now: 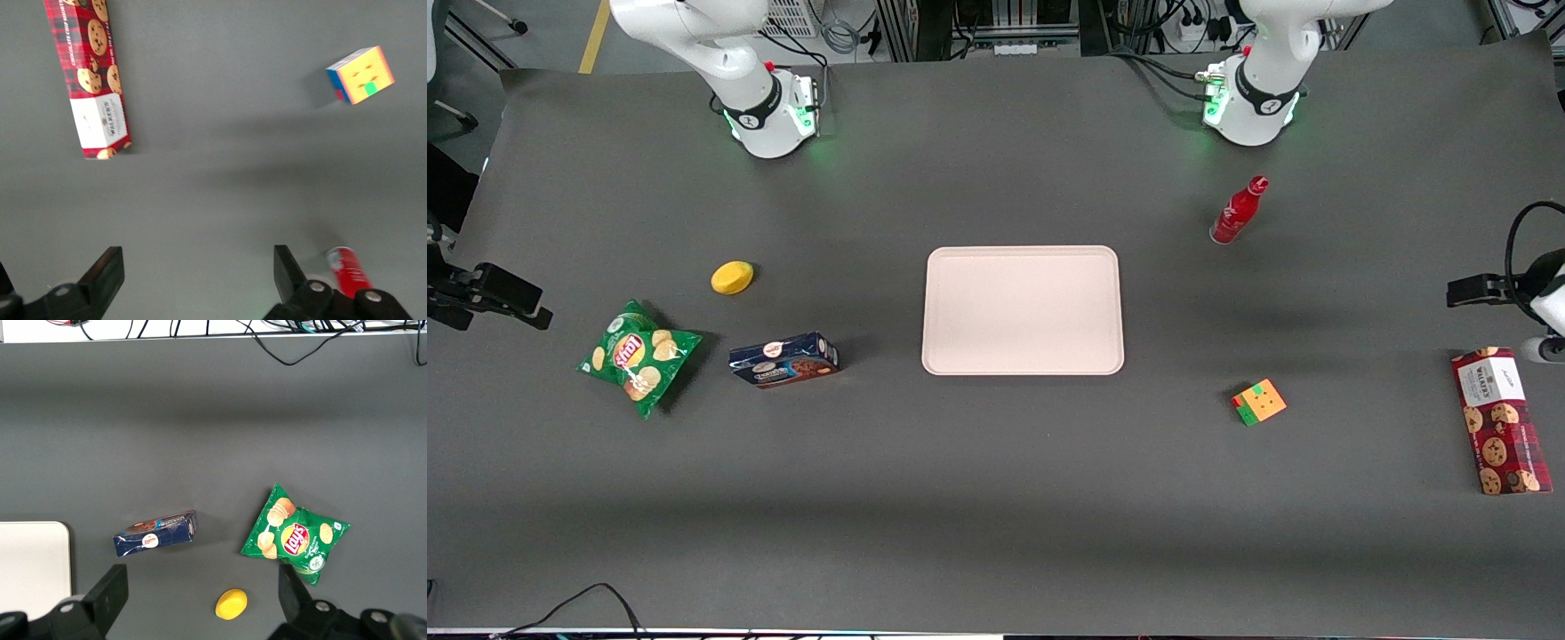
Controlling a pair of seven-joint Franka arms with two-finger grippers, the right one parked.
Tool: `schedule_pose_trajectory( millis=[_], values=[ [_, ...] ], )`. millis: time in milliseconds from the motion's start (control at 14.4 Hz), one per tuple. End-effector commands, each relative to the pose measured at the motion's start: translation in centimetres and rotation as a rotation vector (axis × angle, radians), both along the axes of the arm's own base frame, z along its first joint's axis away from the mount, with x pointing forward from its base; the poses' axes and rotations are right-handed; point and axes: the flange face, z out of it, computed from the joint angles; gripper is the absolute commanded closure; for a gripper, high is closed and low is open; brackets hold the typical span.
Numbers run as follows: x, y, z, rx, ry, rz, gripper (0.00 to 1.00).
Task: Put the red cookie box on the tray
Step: 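Move the left gripper down over the red plaid shortbread box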
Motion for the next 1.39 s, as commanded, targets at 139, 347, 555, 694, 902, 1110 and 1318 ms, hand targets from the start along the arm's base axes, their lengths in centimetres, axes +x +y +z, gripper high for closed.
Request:
schedule_pose_trajectory(
  millis=[139, 347, 555, 694, 902, 1110, 1318],
  values=[
    [0.8, 9.8, -7.3, -0.026, -0.021, -0.14, 0.0],
    [1.0, 13.6, -9.3, -0.026, -0.099, -0.065, 0.0],
    [1.2, 16.2, -12.1, -0.031, -0.14, -0.065, 0.0],
    [1.4, 17.9, -14.5, -0.072, -0.198, -0.043, 0.0],
    [1.9, 18.6, -17.2, -0.083, -0.222, -0.049, 0.0],
    [2.3, 19.1, -19.2, -0.058, -0.237, -0.063, 0.0],
    [3.0, 19.4, -20.8, -0.049, -0.248, -0.064, 0.0]
  ],
)
